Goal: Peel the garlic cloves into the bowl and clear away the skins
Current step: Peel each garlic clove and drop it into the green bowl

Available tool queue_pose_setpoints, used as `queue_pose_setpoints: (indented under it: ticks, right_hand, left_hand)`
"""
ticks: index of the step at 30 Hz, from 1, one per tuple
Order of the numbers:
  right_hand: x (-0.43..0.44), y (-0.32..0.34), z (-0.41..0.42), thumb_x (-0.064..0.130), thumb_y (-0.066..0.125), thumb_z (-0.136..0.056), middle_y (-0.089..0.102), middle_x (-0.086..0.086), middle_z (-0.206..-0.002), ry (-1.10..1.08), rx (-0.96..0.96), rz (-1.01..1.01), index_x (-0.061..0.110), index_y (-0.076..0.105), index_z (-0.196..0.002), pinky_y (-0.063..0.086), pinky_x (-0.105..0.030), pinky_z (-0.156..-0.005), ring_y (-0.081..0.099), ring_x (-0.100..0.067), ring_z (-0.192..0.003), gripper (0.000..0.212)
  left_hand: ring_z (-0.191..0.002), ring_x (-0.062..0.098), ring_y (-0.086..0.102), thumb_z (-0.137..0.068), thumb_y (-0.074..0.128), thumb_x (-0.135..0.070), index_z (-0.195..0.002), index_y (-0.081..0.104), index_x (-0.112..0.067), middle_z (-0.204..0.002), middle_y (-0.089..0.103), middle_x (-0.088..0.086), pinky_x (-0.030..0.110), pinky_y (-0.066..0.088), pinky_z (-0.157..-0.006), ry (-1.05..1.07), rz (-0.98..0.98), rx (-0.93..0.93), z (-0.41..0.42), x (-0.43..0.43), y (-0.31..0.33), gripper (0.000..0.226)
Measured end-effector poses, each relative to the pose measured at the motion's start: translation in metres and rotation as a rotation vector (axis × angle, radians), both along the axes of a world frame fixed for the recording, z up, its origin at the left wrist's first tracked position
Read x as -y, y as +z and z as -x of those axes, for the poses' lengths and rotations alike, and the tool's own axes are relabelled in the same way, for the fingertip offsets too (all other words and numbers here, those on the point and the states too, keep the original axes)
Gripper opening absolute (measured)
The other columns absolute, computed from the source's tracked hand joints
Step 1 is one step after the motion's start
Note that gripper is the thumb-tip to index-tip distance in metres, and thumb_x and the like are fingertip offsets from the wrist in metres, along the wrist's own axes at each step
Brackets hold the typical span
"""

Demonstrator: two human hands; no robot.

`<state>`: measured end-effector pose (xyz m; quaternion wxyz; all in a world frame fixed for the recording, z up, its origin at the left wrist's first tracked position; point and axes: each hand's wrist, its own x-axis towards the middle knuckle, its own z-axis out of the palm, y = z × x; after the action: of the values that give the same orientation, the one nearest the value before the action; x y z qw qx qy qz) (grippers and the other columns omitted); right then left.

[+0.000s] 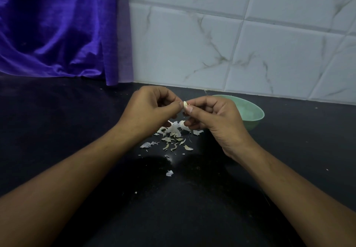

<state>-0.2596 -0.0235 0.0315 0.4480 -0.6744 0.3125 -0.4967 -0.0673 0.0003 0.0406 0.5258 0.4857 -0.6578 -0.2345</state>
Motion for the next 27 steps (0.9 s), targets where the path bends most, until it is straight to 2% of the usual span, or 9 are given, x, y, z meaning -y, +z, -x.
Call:
queue_pose_setpoints:
  ticks: [4,8,12,15,17,19,23,25,27]
  right_hand:
    - [-0.001,0.000,-0.002,0.006,0.070,-0.096,0.076,-0.014,-0.087,0.026,0.004,-0.022,0.005,0.075,-0.103,0.061,-0.032,-0.064,0.071,-0.021,-0.068,0.009]
    - [-0.002,0.002,-0.002,0.007,0.066,-0.099,0.075,-0.015,-0.092,0.058,0.043,-0.088,0.002,0.072,-0.108,0.062,-0.030,-0.064,0.071,-0.020,-0.068,0.013]
    - [-0.001,0.005,-0.001,0.011,0.065,-0.099,0.073,-0.009,-0.096,0.091,0.111,-0.169,0.005,0.071,-0.111,0.063,-0.032,-0.066,0.070,-0.018,-0.071,0.014]
    - [0.000,0.007,0.001,0.012,0.066,-0.097,0.074,-0.009,-0.098,0.109,0.154,-0.223,0.006,0.071,-0.108,0.063,-0.034,-0.070,0.071,-0.019,-0.074,0.014]
    - [-0.001,0.009,0.001,0.012,0.068,-0.095,0.076,-0.013,-0.101,0.125,0.162,-0.247,0.005,0.070,-0.107,0.063,-0.035,-0.072,0.072,-0.020,-0.075,0.015]
    - [-0.002,0.009,0.000,0.011,0.069,-0.093,0.077,-0.015,-0.100,0.127,0.174,-0.264,0.005,0.069,-0.105,0.063,-0.036,-0.073,0.073,-0.020,-0.075,0.013]
    - [-0.001,0.011,0.000,0.007,0.070,-0.092,0.075,-0.010,-0.091,0.104,0.203,-0.287,0.007,0.067,-0.103,0.063,-0.037,-0.073,0.071,-0.019,-0.070,0.012]
    - [-0.002,0.011,0.000,0.006,0.070,-0.092,0.074,-0.009,-0.091,0.107,0.192,-0.277,0.006,0.068,-0.110,0.063,-0.038,-0.074,0.070,-0.020,-0.070,0.018]
    - [-0.003,0.011,0.001,0.006,0.071,-0.091,0.076,-0.011,-0.095,0.114,0.171,-0.262,0.006,0.069,-0.113,0.063,-0.037,-0.075,0.071,-0.020,-0.072,0.021]
  left_hand:
    - [-0.070,0.027,0.073,-0.087,0.074,-0.033,-0.081,0.077,-0.022,-0.069,0.074,-0.001,0.050,0.063,-0.069,0.036,0.054,0.082,0.001,-0.002,0.000,0.013]
    - [-0.064,0.016,0.067,-0.090,0.070,-0.033,-0.081,0.073,-0.022,-0.071,0.072,-0.003,0.036,0.055,-0.064,0.087,0.052,0.189,0.003,-0.002,-0.001,0.014]
    - [-0.066,0.008,0.065,-0.095,0.064,-0.023,-0.083,0.073,-0.022,-0.072,0.072,-0.006,0.032,0.052,-0.066,0.092,0.009,0.273,-0.001,0.001,-0.002,0.015]
    - [-0.062,0.008,0.064,-0.102,0.060,-0.037,-0.078,0.073,-0.023,-0.067,0.070,-0.008,0.034,0.052,-0.063,0.082,0.027,0.294,-0.002,0.001,-0.003,0.031]
    - [-0.054,0.002,0.058,-0.097,0.067,-0.045,-0.074,0.071,-0.023,-0.060,0.067,-0.013,0.027,0.046,-0.057,0.089,0.044,0.288,-0.002,0.001,-0.003,0.033]
    - [-0.058,0.003,0.061,-0.089,0.078,-0.042,-0.077,0.070,-0.023,-0.065,0.069,-0.011,0.023,0.048,-0.057,0.079,0.042,0.236,-0.003,0.002,-0.003,0.023]
    - [-0.072,0.017,0.070,-0.085,0.080,-0.021,-0.087,0.071,-0.026,-0.081,0.072,-0.004,0.043,0.061,-0.070,-0.022,0.053,0.115,-0.003,0.005,-0.004,0.011]
    - [-0.081,0.029,0.073,-0.082,0.074,-0.026,-0.091,0.073,-0.028,-0.084,0.074,-0.002,0.052,0.063,-0.075,-0.069,0.063,0.066,-0.002,0.004,-0.004,0.009]
    - [-0.083,0.032,0.073,-0.082,0.074,-0.032,-0.094,0.075,-0.026,-0.085,0.075,-0.001,0.053,0.063,-0.076,-0.091,0.071,0.037,0.000,0.002,-0.003,0.014]
